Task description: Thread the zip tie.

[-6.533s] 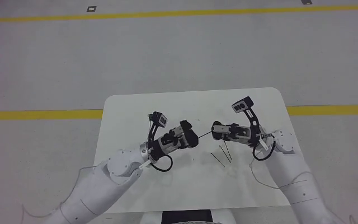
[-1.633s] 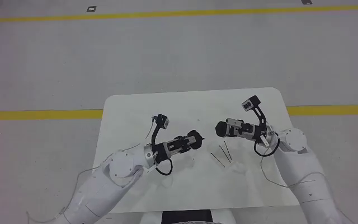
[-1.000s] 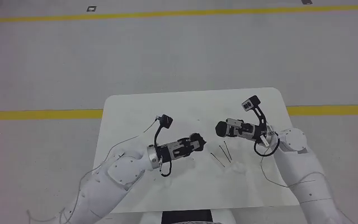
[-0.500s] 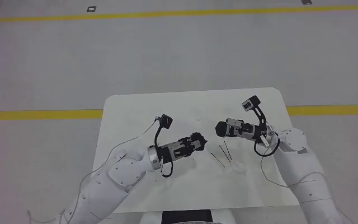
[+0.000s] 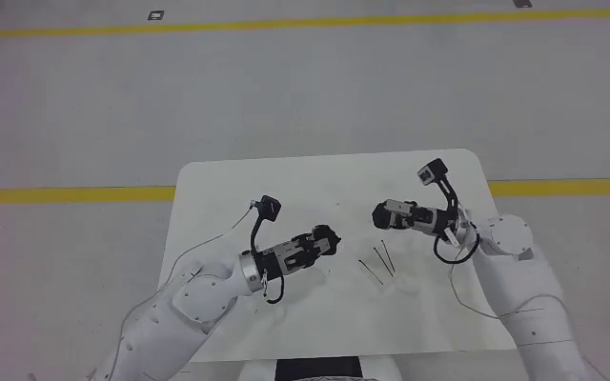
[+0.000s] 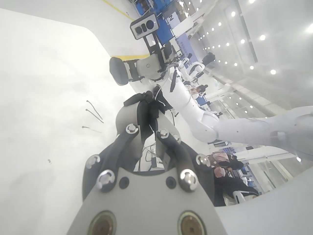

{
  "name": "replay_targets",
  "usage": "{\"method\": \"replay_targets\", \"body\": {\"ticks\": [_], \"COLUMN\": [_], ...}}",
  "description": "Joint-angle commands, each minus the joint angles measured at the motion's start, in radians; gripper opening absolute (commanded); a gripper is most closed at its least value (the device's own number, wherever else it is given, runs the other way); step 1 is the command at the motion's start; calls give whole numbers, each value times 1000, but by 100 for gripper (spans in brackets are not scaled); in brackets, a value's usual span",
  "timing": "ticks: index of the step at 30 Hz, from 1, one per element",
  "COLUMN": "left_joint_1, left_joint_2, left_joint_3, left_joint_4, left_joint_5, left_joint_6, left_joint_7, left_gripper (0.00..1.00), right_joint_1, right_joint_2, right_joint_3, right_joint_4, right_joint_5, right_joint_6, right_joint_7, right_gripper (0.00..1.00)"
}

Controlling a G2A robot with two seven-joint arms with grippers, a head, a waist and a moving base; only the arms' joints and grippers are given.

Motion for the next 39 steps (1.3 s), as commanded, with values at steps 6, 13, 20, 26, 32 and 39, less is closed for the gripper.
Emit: {"method": "replay_targets", "body": {"ticks": [6, 13, 20, 26, 32, 39], "left_joint_1": [0, 0, -10, -21, -33, -33], "left_joint_2": [0, 0, 2, 6, 9, 9], "left_joint_3": [0, 0, 4, 32, 55, 55], "left_joint_4": [0, 0, -3, -3, -12, -12], "left_joint_5": [0, 0, 147, 233, 249, 249], "left_joint_6": [0, 0, 23, 0, 0, 0], "left_joint_7": [0, 0, 5, 12, 26, 26], "left_gripper": [0, 0, 0, 0, 0, 0], "right_joint_1": [-49, -53, -53, -53, -53, -27], "right_joint_2": [35, 46, 46, 46, 46, 51], "right_joint_3": [15, -9, -9, -9, -9, -81], "right_joint_4": [-158, -174, -174, -174, -174, -182], "right_joint_5": [-391, -495, -495, -495, -495, -606], "right_joint_6": [175, 178, 178, 178, 178, 130], "right_joint_7": [82, 95, 95, 95, 95, 124], "right_gripper": [100, 100, 100, 100, 100, 100]}}
